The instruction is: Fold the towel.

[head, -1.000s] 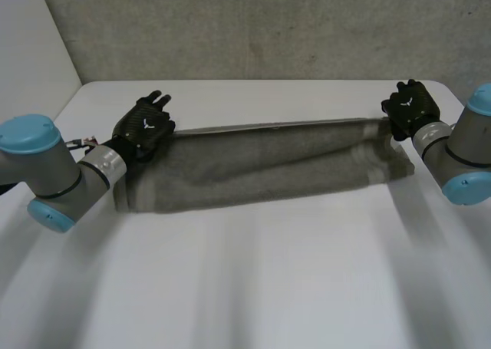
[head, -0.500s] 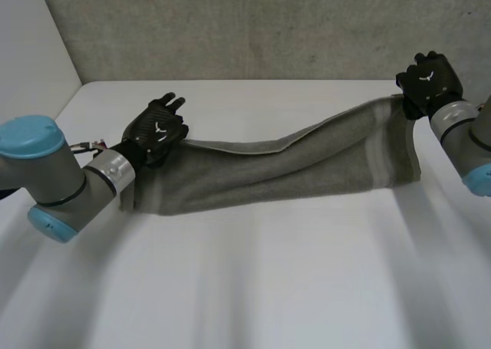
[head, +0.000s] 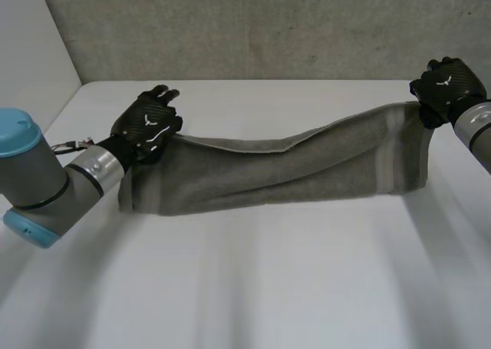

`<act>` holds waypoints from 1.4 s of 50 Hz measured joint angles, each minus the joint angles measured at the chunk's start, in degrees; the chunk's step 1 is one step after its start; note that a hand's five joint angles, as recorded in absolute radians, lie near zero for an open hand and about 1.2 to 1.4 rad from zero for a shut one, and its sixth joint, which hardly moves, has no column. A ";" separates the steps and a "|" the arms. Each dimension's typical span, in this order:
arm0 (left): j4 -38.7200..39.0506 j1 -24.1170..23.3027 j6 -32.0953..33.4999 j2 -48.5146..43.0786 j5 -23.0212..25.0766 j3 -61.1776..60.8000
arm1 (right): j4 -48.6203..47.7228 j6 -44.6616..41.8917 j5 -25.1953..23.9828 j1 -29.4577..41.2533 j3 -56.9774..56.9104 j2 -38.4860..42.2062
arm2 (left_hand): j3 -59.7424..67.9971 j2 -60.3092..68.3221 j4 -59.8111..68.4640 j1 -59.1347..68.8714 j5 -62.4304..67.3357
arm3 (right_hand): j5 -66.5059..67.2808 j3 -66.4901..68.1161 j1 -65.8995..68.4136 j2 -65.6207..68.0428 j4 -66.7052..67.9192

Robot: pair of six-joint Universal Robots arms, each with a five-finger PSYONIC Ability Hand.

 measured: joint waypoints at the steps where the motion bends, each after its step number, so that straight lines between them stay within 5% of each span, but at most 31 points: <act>1: 0.07 0.06 0.06 -1.07 -0.08 0.76 | -0.04 -0.53 -0.01 0.06 -0.81 1.03 | 0.00 -0.43 0.00 -0.14 -0.44 | 0.00 0.00 0.00 0.00 0.00; 29: 7.07 -0.70 0.15 -15.38 -0.72 9.66 | -8.23 -1.72 0.23 4.35 -16.93 24.60 | 0.00 -27.10 0.00 -27.41 -27.85 | 0.00 0.00 0.00 0.00 0.00; 35: 8.54 -0.64 0.15 -15.85 -0.76 9.70 | -8.59 -1.82 0.65 4.53 -18.25 25.90 | 0.00 -42.54 0.00 -41.50 -43.62 | -30.10 0.00 -28.86 -27.97 0.00; 42: 11.10 -0.45 0.13 -15.91 -1.18 10.00 | -9.80 -1.65 2.63 4.53 -19.55 25.88 | 0.00 -55.37 0.00 -53.07 -57.12 | -63.26 0.00 -58.73 -57.26 0.00; 46: 11.95 -0.36 0.10 -15.92 -2.05 10.48 | -10.21 -1.43 4.18 4.55 -19.95 25.61 | 0.00 -57.72 0.00 -55.18 -59.58 | -63.62 0.00 -69.23 -70.72 0.00; 61: 11.40 0.81 -1.23 -11.70 -3.38 10.25 | -10.35 4.33 6.12 4.31 -17.22 18.60 | 0.00 -58.31 0.00 -55.61 -60.26 | -63.62 0.00 -69.28 -72.37 0.00; 70: 8.12 2.13 -12.82 -1.19 -2.94 4.82 | -4.21 6.96 1.74 2.81 -6.88 5.41 | 0.00 -58.31 0.00 -55.61 -60.26 | -63.62 0.00 -69.28 -72.37 0.00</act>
